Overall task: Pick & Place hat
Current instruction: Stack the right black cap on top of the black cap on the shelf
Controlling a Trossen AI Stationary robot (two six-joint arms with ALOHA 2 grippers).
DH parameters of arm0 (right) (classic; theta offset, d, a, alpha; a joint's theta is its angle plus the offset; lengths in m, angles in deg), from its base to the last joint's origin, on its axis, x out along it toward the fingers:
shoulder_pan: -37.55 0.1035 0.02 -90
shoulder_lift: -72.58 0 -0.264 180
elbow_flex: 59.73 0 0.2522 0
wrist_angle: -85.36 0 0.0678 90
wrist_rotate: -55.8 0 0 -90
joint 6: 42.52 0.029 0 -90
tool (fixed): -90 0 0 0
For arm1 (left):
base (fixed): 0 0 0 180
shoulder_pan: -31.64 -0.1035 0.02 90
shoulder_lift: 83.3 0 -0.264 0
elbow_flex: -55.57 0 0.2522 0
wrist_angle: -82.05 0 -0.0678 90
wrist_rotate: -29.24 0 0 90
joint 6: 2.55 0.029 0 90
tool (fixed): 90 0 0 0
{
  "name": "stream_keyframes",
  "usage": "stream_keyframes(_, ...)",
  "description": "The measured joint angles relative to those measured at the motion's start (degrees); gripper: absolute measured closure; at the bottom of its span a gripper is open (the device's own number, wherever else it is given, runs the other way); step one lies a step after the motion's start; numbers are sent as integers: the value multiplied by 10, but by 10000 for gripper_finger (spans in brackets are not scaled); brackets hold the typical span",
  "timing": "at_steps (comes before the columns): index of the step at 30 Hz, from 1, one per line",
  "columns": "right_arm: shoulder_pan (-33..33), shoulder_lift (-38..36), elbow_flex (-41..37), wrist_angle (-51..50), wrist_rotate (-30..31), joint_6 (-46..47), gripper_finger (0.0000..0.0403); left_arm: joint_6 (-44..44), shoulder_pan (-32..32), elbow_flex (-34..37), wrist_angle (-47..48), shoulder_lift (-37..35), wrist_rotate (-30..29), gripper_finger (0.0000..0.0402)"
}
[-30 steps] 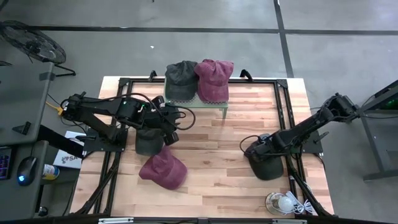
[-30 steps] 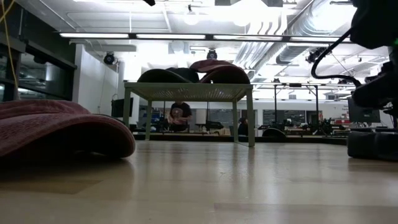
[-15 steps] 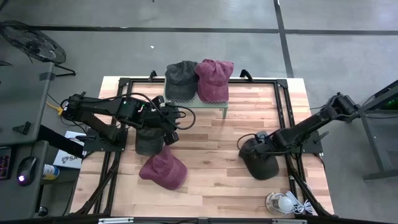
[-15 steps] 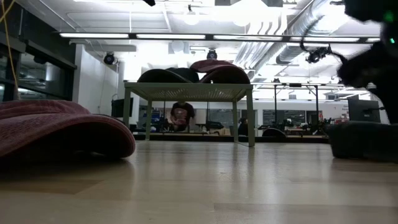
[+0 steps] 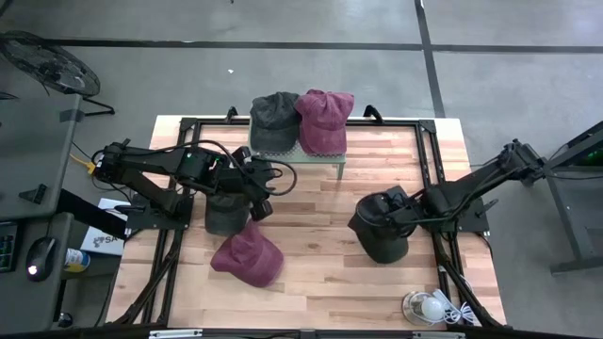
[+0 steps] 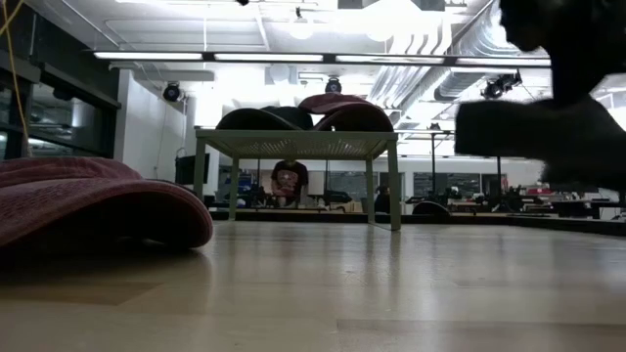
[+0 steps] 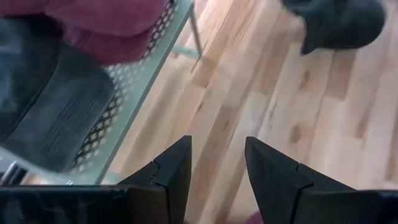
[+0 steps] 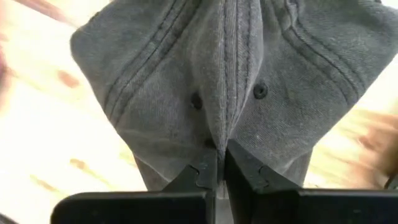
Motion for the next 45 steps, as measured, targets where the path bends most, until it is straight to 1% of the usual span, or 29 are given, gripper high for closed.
stream_keyframes(5, 0, 0, 51, -19, 38, -37, 397, 5, 0, 0, -66, 0, 2, 255)
stream_keyframes(12, 0, 0, 102, -51, 70, -72, 398, 55, 0, 0, -194, 4, -7, 254)
stream_keyframes(15, 0, 0, 116, -58, 88, -89, 398, 80, 0, 0, -231, 8, -17, 254)
stream_keyframes(17, 0, 0, 125, -59, 96, -103, 398, 81, -8, -1, -264, 16, -17, 254)
stream_keyframes(20, 0, 0, 134, -61, 104, -130, 398, 74, -19, 1, -287, 26, 5, 254)
stream_keyframes(26, 0, 0, 157, -73, 123, -187, 398, 23, -50, -1, -360, 50, 67, 253)
stream_keyframes(28, 0, 0, 162, -73, 135, -203, 398, 8, -57, 2, -369, 60, 85, 253)
stream_keyframes(29, 0, 0, 165, -73, 142, -210, 398, 1, -59, 0, -397, 68, 92, 253)
stream_keyframes(32, 0, 0, 168, -72, 168, -235, 398, -6, -64, 1, -425, 81, 115, 252)
stream_keyframes(33, 0, 0, 168, -72, 177, -243, 398, -9, -63, -2, -450, 87, 122, 249)
stream_keyframes(35, 0, 0, 168, -72, 191, -255, 398, -11, -63, 1, -448, 91, 131, 235)
stream_keyframes(38, 0, 0, 168, -72, 224, -273, 398, -32, -63, -2, -485, 114, 126, 202)
stream_keyframes(40, 0, 0, 168, -72, 254, -282, 398, -49, -63, 3, -475, 118, 110, 180)
stream_keyframes(42, 0, 0, 168, -65, 289, -311, 398, -56, -63, -2, -509, 129, 90, 162)
stream_keyframes(44, 0, 2, 168, -56, 313, -334, 398, -60, -63, 1, -504, 132, 74, 149)
stream_keyframes(45, 0, 3, 168, -56, 324, -340, 398, -67, -63, 0, -517, 138, 67, 146)
